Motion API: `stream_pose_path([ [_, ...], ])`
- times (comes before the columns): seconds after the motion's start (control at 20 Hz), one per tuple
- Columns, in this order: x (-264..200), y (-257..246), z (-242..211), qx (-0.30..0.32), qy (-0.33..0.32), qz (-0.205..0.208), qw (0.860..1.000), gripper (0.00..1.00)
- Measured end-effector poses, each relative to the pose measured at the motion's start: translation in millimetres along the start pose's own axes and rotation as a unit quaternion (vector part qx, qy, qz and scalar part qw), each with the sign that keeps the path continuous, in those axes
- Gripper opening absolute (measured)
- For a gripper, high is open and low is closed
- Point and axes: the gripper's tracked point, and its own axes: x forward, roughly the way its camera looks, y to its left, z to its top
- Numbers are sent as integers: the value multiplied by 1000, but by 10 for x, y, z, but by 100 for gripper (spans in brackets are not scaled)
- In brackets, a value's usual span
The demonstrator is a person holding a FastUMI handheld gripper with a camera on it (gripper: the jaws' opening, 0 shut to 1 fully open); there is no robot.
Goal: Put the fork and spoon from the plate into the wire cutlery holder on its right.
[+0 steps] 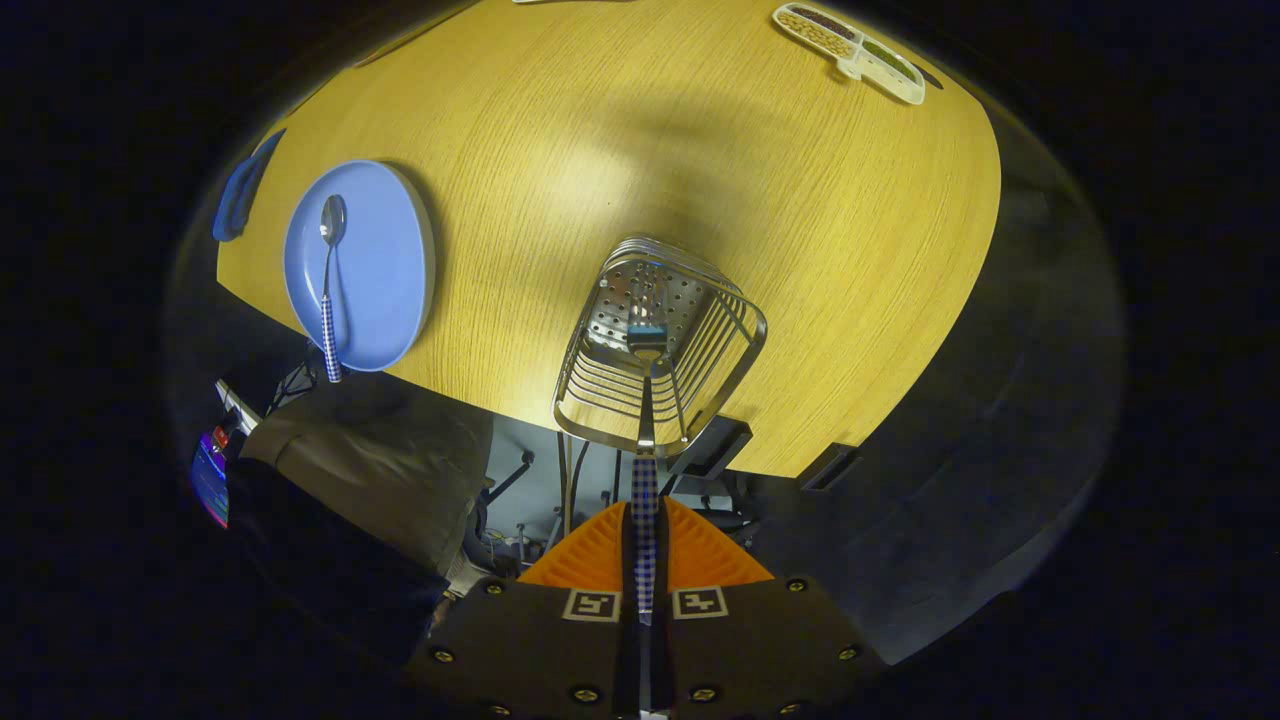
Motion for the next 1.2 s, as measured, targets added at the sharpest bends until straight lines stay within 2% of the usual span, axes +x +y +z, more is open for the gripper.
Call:
stream_pose_path([
  [0.5, 160, -57, 186, 12, 21, -8, 1000, 5],
  [0.7, 203, -28, 205, 29, 20, 2, 999, 10],
  [0.95, 131, -73, 202, 41, -10, 7, 999, 11],
  [1.05, 59, -100, 190, 48, -28, 6, 998, 28],
  [1.2, -54, -97, 57, 64, -60, 10, 996, 33],
])
